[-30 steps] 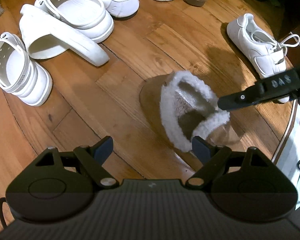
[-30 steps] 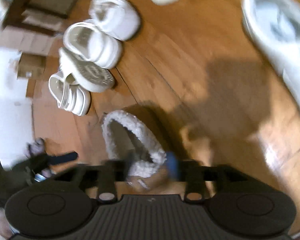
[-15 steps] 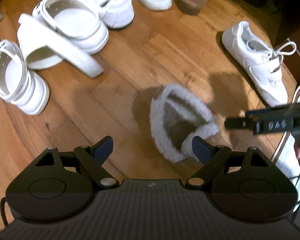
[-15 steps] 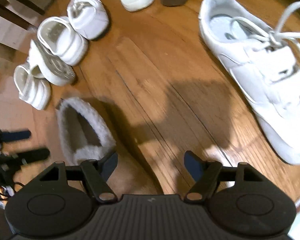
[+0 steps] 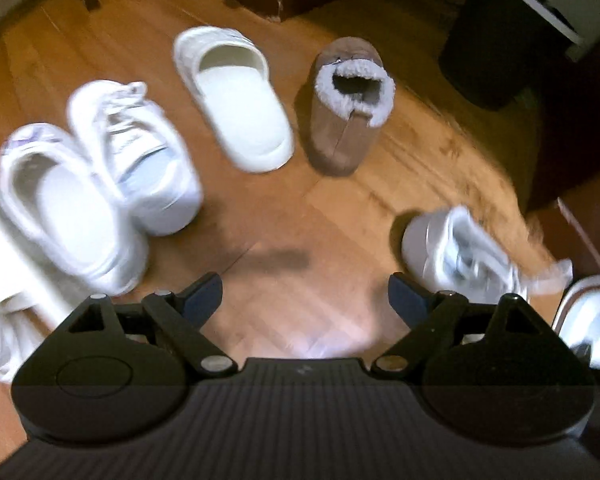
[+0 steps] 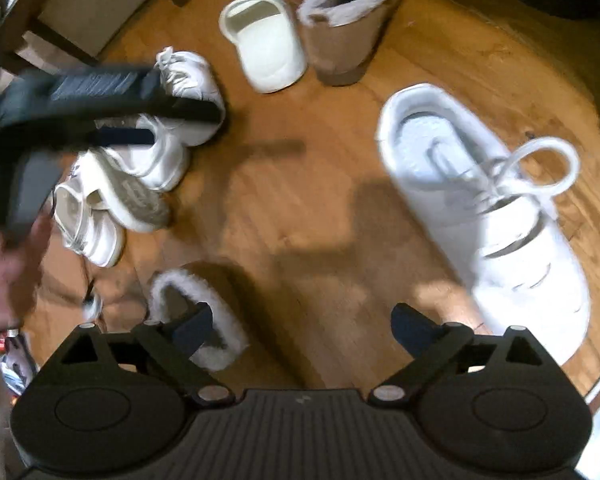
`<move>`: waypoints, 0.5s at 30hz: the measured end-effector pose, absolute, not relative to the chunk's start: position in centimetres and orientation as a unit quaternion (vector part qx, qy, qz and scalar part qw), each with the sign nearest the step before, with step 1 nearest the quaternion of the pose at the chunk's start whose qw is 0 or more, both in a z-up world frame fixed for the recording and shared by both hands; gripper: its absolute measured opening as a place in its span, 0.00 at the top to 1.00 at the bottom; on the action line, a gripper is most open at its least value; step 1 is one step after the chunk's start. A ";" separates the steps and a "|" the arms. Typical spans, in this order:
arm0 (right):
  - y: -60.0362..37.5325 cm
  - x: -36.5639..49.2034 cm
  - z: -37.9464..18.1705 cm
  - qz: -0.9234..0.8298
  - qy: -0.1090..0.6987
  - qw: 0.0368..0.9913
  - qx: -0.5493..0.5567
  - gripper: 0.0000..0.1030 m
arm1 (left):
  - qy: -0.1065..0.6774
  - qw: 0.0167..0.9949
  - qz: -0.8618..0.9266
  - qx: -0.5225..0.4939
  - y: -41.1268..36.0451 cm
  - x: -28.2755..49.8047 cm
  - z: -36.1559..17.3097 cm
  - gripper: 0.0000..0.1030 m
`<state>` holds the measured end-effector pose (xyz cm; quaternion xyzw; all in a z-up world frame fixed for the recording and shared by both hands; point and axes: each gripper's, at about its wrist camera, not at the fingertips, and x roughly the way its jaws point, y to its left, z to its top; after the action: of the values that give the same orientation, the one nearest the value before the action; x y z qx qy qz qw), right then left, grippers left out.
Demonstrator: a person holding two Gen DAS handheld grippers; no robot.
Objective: Organize scattered shoes
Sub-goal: 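Grasp the second brown slipper at its heel with the left gripper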
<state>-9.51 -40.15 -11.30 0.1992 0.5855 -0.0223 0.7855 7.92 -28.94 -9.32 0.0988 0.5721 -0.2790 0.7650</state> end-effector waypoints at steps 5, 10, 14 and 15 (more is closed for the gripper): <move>-41.2 -9.6 -12.3 -0.001 0.562 0.798 0.217 0.31 | 0.573 0.770 -0.264 0.091 -33.8 10.9 -10.8 0.12; -42.4 -7.5 -10.8 -0.005 0.482 0.853 0.203 0.31 | 0.572 0.774 -0.256 0.084 -36.7 13.2 -12.3 0.12; -44.5 -5.4 -9.4 -0.029 0.431 0.881 0.192 0.31 | 0.519 0.810 -0.245 0.123 -38.0 14.0 -12.5 0.12; -45.4 -4.7 -9.1 -0.037 0.417 0.887 0.194 0.31 | 0.517 0.811 -0.247 0.123 -38.2 14.3 -12.6 0.12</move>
<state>-4.72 -45.35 -9.08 0.1941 0.4173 -0.0365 0.8871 14.33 -38.24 -12.65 0.1226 0.5166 -0.2469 0.8106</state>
